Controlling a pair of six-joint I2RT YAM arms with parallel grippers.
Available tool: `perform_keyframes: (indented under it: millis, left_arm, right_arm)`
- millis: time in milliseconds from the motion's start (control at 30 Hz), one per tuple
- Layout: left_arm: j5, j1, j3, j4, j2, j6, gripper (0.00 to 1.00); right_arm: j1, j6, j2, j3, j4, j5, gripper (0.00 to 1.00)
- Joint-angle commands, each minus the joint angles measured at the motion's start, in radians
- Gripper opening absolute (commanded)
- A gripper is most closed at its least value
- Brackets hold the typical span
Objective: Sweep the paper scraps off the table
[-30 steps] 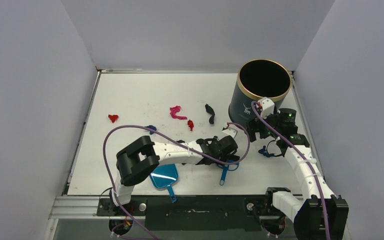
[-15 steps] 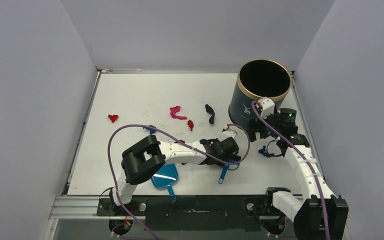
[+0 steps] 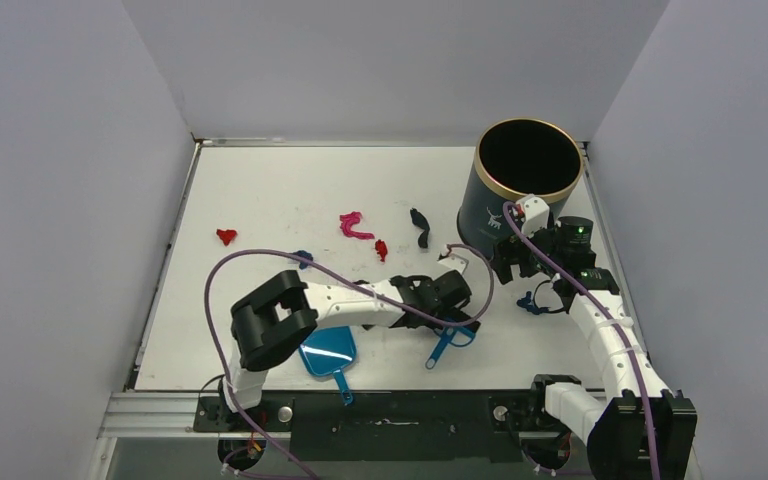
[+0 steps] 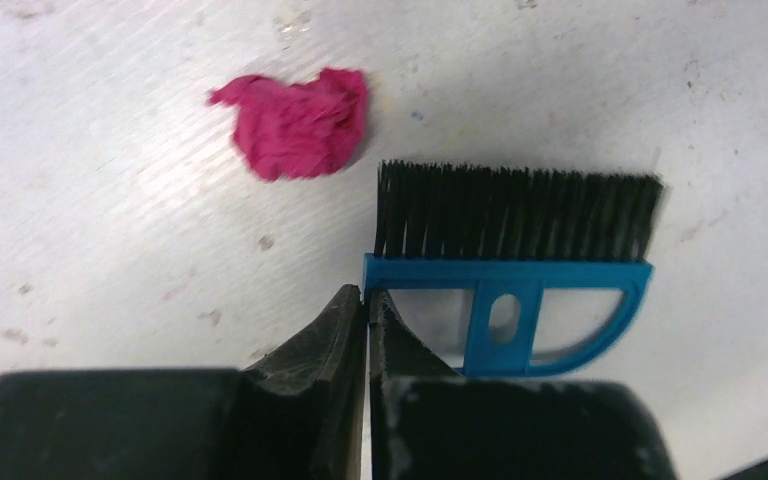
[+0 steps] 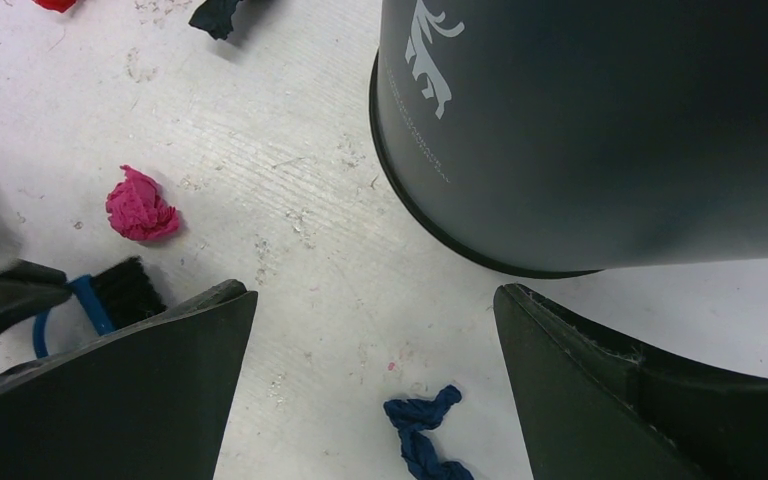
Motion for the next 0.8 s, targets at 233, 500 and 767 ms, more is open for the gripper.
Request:
perform_keyframes:
  millis: [233, 500, 767]
  left_arm:
    - [0.105, 0.112, -0.276, 0.264, -0.430, -0.140, 0.00]
    - [0.165, 0.272, -0.515, 0.438, -0.656, -0.311, 0.00]
    - [0.225, 0.392, -0.679, 0.633, -0.753, -0.477, 0.00]
  right_arm:
    - [0.006, 0.009, -0.033, 0.133, -0.154, -0.134, 0.93]
    - [0.137, 0.050, -0.033, 0.169, -0.209, -0.121, 0.92]
    - [0.235, 0.111, 0.062, 0.301, -0.258, -0.199, 0.92]
